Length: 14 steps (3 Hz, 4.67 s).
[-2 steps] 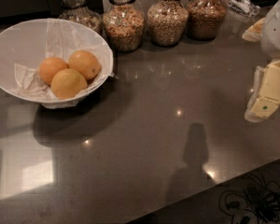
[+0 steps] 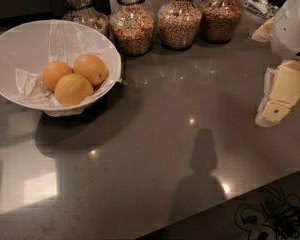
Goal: Pick orange from white bowl
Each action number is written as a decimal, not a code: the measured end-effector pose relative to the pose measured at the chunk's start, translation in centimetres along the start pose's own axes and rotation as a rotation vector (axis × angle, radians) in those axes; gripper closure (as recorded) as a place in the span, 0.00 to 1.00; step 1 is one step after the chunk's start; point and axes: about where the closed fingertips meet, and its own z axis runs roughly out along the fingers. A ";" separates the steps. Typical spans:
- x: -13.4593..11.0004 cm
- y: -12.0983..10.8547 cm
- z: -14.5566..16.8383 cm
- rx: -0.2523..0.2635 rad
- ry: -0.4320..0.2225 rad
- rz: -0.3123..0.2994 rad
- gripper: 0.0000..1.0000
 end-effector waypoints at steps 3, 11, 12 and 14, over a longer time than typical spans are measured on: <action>-11.6 -7.2 8.2 0.001 -0.026 -0.241 0.00; -30.0 -7.4 10.8 -0.137 -0.565 -0.550 0.00; -31.3 -7.4 12.7 -0.170 -0.614 -0.543 0.06; -33.1 -7.4 14.5 -0.212 -0.657 -0.557 0.09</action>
Offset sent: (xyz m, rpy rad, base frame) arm 0.1362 0.1188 -0.0549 -0.0921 -0.0032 0.2613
